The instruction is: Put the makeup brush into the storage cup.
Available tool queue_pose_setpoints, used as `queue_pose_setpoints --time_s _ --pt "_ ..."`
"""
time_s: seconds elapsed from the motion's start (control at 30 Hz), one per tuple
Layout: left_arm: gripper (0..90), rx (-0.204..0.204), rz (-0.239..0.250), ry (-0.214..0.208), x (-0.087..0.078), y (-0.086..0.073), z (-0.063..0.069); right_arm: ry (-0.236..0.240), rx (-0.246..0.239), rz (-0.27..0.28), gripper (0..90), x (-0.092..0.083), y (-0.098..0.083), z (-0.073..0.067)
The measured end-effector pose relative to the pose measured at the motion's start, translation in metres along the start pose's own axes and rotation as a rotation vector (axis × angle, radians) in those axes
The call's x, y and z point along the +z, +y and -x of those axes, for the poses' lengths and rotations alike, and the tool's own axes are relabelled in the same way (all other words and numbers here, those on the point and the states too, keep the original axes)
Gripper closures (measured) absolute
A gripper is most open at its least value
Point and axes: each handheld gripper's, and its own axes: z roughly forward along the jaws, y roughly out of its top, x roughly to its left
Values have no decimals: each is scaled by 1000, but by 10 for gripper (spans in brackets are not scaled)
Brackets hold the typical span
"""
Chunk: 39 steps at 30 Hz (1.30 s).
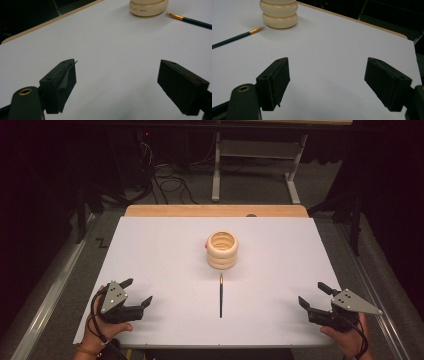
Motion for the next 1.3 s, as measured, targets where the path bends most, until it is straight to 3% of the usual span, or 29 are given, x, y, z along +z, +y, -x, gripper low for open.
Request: queue_pose_setpoints --time_s 0.13,0.3,0.43,0.53,0.77,1.3 --pt "167 -21 3 -4 -1 -2 -1 0 12 3 216 0 1 1" --pt "176 -7 -19 -19 2 -3 -1 -6 32 -20 219 3 2 0" --pt "235 -9 40 -17 -3 -3 -3 12 31 -46 226 4 2 -1" --pt "220 -11 23 -18 -3 -4 -3 21 59 -60 225 4 5 -1" --pt "225 -10 11 -23 -2 -5 -4 55 70 -66 187 6 9 -2" --pt "211 -8 -33 -17 1 -8 -3 93 7 -70 192 13 25 -12"
